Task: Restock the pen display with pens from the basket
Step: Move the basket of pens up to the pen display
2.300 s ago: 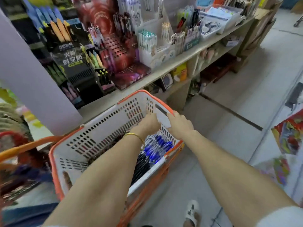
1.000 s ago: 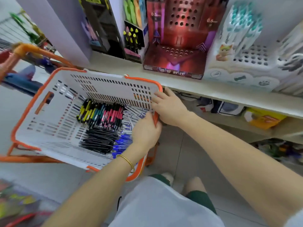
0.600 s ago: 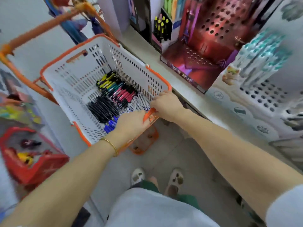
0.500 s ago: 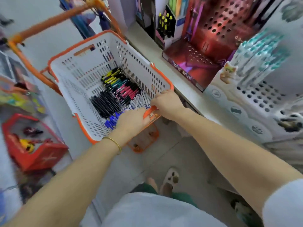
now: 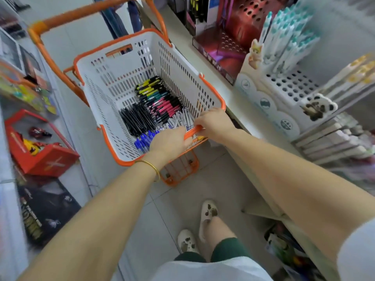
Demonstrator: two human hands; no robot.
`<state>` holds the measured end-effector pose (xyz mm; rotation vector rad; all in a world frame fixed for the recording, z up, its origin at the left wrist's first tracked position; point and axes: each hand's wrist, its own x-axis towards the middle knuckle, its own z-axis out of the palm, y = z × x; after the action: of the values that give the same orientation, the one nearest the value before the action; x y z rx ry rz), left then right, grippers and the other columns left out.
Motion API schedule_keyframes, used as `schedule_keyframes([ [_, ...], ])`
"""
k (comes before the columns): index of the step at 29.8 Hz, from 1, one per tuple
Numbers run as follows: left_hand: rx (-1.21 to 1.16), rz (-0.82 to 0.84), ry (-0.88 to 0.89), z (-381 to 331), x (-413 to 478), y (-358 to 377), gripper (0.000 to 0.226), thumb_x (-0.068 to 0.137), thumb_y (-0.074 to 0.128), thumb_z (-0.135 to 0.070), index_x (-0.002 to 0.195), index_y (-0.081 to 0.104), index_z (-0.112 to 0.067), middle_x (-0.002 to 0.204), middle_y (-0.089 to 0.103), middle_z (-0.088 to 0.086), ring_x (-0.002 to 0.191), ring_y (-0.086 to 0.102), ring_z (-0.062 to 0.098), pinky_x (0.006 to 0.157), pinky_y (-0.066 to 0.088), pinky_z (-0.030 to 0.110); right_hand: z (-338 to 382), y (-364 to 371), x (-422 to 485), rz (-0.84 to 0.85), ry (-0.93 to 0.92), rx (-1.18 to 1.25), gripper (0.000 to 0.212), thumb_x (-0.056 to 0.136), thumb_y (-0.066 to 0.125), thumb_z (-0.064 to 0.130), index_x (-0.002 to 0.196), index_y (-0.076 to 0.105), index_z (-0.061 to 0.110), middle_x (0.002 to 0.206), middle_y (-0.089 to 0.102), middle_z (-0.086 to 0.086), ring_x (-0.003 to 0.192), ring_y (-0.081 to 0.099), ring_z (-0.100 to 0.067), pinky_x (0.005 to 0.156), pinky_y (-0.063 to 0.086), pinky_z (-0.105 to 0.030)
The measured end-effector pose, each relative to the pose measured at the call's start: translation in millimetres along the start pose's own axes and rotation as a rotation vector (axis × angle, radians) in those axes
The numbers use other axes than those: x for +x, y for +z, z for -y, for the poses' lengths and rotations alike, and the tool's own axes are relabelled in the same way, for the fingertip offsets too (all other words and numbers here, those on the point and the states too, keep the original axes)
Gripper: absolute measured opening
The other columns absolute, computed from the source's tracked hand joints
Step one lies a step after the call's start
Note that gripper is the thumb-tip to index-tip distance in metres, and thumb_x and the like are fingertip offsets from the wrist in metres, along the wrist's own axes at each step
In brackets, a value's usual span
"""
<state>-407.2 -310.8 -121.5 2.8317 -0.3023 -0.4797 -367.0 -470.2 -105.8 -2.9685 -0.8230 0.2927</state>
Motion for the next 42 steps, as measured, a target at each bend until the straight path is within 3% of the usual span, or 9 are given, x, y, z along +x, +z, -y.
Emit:
schedule_keyframes([
  [7,-0.007,0.024,-0.015,-42.0,-42.6,29.8,0.027,0.096,0.039,-0.039,0.075,0.035,-0.022,0.064,0.047,0.0,0.053,0.042,0.019,0.048,0.032,0.03,-8.5,9.6,-65.4,0.042,-0.049,0.017,0.02,0.089,0.061,0.04,0.099,0.067,0.023,0.096,0.061,0.002,0.096,0.055,-0.022,0.087,0.034,-0.033],
  [11,-0.006,0.066,-0.062,-68.9,-62.3,44.2,0.027,0.096,0.038,-0.043,0.075,0.034,-0.026,0.069,0.052,0.002,0.055,0.046,0.02,0.052,0.045,0.039,-19.2,12.5,-98.9,0.067,-0.11,0.025,0.021,0.09,0.058,0.039,0.098,0.068,0.022,0.096,0.061,0.0,0.093,0.054,-0.023,0.079,0.03,-0.032],
  [18,-0.044,0.103,-0.105,-118.2,-92.7,62.7,0.029,0.095,0.04,-0.048,0.074,0.035,-0.028,0.071,0.053,0.001,0.059,0.049,0.018,0.054,0.04,0.036,-37.3,15.9,-154.2,0.068,-0.169,0.019,0.025,0.09,0.057,0.042,0.103,0.066,0.022,0.1,0.058,0.0,0.099,0.054,-0.024,0.081,0.03,-0.031],
  [24,-0.133,0.13,-0.09,-148.9,-115.9,77.7,0.032,0.097,0.042,-0.049,0.077,0.038,-0.025,0.071,0.049,-0.001,0.058,0.043,0.015,0.054,0.036,0.034,-47.5,24.3,-193.8,0.048,-0.192,0.01,0.024,0.09,0.057,0.043,0.101,0.066,0.024,0.095,0.056,0.002,0.091,0.053,-0.021,0.075,0.022,-0.028],
  [30,-0.197,0.152,-0.051,-165.7,-134.4,87.9,0.041,0.096,0.042,-0.055,0.087,0.049,-0.015,0.072,0.05,0.0,0.06,0.043,0.015,0.054,0.034,0.03,-49.4,30.1,-223.3,0.072,-0.192,-0.006,0.022,0.089,0.059,0.045,0.101,0.066,0.027,0.087,0.047,0.007,0.079,0.041,-0.016,0.073,0.025,-0.029],
  [34,-0.223,0.182,-0.025,-175.4,-144.5,93.0,0.035,0.095,0.046,-0.053,0.078,0.042,-0.023,0.07,0.047,-0.003,0.059,0.041,0.014,0.055,0.032,0.028,-48.3,30.1,-239.7,0.128,-0.154,0.011,0.018,0.087,0.061,0.036,0.103,0.065,0.029,0.096,0.059,0.007,0.088,0.05,-0.015,0.075,0.028,-0.028],
  [37,-0.27,0.246,-0.004,-177.7,-147.6,95.7,0.039,0.094,0.046,-0.058,0.076,0.04,-0.024,0.072,0.044,-0.004,0.061,0.04,0.013,0.057,0.031,0.029,-51.0,15.9,-245.6,0.288,-0.101,0.197,0.036,0.084,0.058,0.024,0.12,0.059,0.026,0.111,0.062,0.004,0.103,0.057,-0.018,0.086,0.046,-0.033],
  [40,-0.345,0.364,-0.026,-180.7,-145.7,89.2,0.054,0.092,0.028,-0.071,0.092,0.053,-0.022,0.099,0.059,-0.001,0.086,0.053,0.016,0.075,0.042,0.032,-62.3,-2.3,-245.0,0.117,-0.01,0.253,0.044,0.086,0.053,0.015,0.129,0.055,0.019,0.125,0.058,-0.001,0.116,0.052,-0.021,0.094,0.047,-0.038],
  [42,-0.35,0.408,-0.051,-194.6,-141.1,84.8,0.067,0.096,0.02,-0.068,0.128,0.054,-0.019,0.139,0.053,0.001,0.122,0.05,0.021,0.103,0.038,0.036,-71.9,-0.3,-243.3,-0.017,0.055,0.083,0.043,0.089,0.052,0.015,0.131,0.054,0.017,0.132,0.052,-0.003,0.122,0.047,-0.024,0.098,0.045,-0.038],
])
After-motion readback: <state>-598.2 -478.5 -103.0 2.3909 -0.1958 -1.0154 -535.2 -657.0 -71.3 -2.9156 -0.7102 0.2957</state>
